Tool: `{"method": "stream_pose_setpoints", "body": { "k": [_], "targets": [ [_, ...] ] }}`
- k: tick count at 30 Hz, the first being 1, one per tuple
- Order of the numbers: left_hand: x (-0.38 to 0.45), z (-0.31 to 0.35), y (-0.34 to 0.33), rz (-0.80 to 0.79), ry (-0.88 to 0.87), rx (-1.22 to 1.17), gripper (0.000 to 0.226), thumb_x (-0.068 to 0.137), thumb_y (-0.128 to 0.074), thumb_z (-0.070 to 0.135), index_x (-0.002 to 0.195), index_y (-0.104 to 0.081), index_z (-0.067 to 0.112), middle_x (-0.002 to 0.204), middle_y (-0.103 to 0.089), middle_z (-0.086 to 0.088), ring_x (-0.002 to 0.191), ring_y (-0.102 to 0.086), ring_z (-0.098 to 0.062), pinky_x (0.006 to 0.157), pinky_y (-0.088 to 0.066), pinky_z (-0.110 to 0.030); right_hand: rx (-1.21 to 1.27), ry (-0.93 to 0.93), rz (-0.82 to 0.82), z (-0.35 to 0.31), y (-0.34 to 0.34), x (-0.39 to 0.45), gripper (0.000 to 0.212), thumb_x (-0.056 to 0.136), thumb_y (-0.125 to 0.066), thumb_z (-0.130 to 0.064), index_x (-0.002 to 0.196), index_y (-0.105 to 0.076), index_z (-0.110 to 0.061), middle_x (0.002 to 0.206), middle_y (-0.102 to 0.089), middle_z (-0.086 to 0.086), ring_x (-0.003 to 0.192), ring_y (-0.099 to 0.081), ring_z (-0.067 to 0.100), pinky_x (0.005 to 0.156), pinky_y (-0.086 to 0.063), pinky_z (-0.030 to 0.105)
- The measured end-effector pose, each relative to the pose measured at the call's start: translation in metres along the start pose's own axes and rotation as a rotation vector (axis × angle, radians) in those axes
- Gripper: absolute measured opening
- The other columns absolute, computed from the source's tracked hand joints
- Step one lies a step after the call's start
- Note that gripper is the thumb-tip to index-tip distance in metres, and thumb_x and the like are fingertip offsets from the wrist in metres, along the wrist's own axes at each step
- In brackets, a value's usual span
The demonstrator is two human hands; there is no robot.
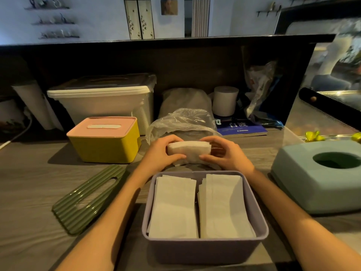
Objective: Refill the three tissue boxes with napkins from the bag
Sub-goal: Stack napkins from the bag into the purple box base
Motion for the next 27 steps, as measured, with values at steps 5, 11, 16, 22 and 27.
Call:
{"method": "stream_pose_setpoints", "body": {
  "k": [5, 11, 16, 22, 27],
  "targets": [
    [0.000, 0.001, 0.000, -0.026, 0.014, 0.047, 0.030, 0.083, -0.081, 0.015, 0.104, -0.067, 0.031, 0.094, -0.066, 0.017, 0.085, -0.057, 0.012, 0.070, -0.043, -0.005, -0.114, -0.112, -0.050, 0.003, 0.006, 0.000, 0.031, 0.083, -0.081, -0.024, 0.105, -0.066, -0.040, 0.101, -0.068, -0.024, 0.093, -0.066, -0.011, 0.087, -0.056, 0.014],
    [-0.002, 0.018, 0.016, -0.059, -0.002, 0.019, 0.029, 0.082, -0.083, 0.019, 0.108, -0.073, 0.025, 0.098, -0.072, 0.011, 0.093, -0.066, -0.005, 0.080, -0.057, -0.028, -0.009, -0.113, -0.021, -0.016, 0.012, -0.009, 0.025, 0.084, -0.080, -0.023, 0.107, -0.073, -0.029, 0.107, -0.075, -0.013, 0.100, -0.071, 0.000, 0.089, -0.059, 0.023],
    [-0.010, 0.063, 0.045, -0.034, -0.015, -0.017, 0.030, 0.085, -0.079, 0.037, 0.112, -0.069, 0.027, 0.104, -0.068, 0.011, 0.095, -0.065, -0.003, 0.077, -0.059, -0.023, -0.007, -0.095, -0.005, -0.058, 0.031, -0.015, 0.028, 0.088, -0.078, -0.021, 0.115, -0.075, -0.024, 0.104, -0.078, -0.011, 0.098, -0.073, 0.003, 0.085, -0.060, 0.023],
    [-0.034, 0.123, 0.061, -0.026, 0.106, -0.094, 0.023, 0.089, -0.075, 0.040, 0.109, -0.070, 0.028, 0.102, -0.070, 0.012, 0.092, -0.066, -0.002, 0.068, -0.051, -0.017, 0.122, -0.145, 0.000, -0.111, 0.063, -0.032, 0.021, 0.090, -0.075, -0.022, 0.111, -0.074, -0.018, 0.097, -0.079, -0.004, 0.093, -0.075, 0.011, 0.076, -0.061, 0.023],
    [-0.062, 0.149, 0.048, -0.155, 0.282, -0.273, 0.035, 0.083, -0.082, 0.025, 0.111, -0.061, 0.020, 0.082, -0.077, 0.006, 0.075, -0.074, -0.005, 0.056, -0.056, -0.019, 0.031, -0.272, -0.126, -0.128, 0.076, -0.049, 0.023, 0.086, -0.078, -0.033, 0.105, -0.077, -0.021, 0.092, -0.079, -0.004, 0.086, -0.075, 0.010, 0.071, -0.057, 0.020]
  ]
}}
Point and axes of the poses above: each hand's wrist, its own x-axis towards the middle knuckle, its own y-axis out of the back of the hand, z = x × y, the point moved 3 cm from there along x, towards the middle knuckle
